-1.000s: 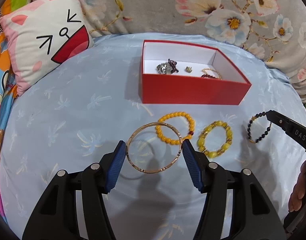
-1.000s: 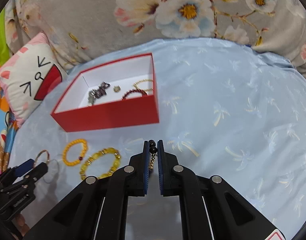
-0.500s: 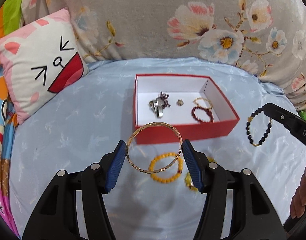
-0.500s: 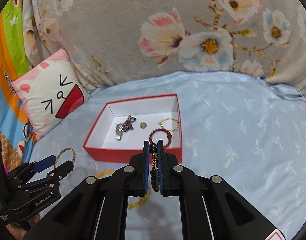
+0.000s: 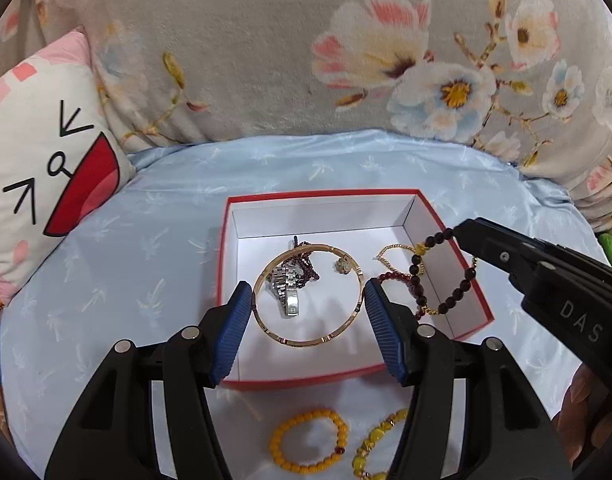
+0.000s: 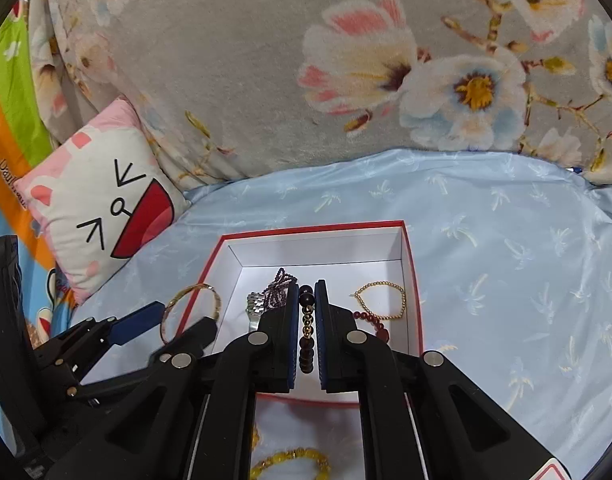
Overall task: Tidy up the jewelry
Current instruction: 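Carry the bangle and dark bracelet into the red box and open both tools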
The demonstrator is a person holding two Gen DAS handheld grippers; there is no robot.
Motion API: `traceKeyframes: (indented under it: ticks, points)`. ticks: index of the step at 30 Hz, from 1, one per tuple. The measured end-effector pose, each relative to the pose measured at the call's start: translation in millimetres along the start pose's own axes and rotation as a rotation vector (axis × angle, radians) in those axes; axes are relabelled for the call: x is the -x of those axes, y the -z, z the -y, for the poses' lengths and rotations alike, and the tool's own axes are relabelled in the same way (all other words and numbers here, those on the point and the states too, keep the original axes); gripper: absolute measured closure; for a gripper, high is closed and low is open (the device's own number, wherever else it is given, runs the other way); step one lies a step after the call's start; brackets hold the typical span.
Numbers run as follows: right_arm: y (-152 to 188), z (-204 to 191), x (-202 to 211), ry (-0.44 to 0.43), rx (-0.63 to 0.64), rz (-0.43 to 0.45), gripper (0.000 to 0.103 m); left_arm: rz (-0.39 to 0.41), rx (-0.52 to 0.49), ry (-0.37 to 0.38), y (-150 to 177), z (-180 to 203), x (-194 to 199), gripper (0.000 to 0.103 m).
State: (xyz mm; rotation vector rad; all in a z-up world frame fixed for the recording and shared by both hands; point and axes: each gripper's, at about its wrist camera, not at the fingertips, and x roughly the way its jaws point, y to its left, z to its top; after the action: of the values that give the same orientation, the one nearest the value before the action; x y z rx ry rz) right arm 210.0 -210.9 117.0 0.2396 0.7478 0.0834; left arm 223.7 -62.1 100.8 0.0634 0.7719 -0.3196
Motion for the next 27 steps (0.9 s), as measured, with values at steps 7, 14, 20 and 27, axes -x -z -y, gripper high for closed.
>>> traceKeyframes:
  ticks: [7, 14, 20, 27]
  points:
    - [1, -3, -39, -0.002, 0.001, -0.057, 0.095, -0.052, -0.011, -0.022, 5, 2, -35, 0.047]
    - [6, -3, -66, 0.010, 0.015, -0.101, 0.093, -0.076, -0.019, -0.078, 9, 1, -49, 0.047]
    - [13, -4, -57, 0.089, 0.051, -0.068, 0.063, -0.075, 0.012, -0.115, 9, -5, -50, 0.040]
    - [24, 1, -34, 0.104, 0.031, -0.032, 0.060, -0.060, -0.021, -0.137, 13, 2, -42, 0.038]
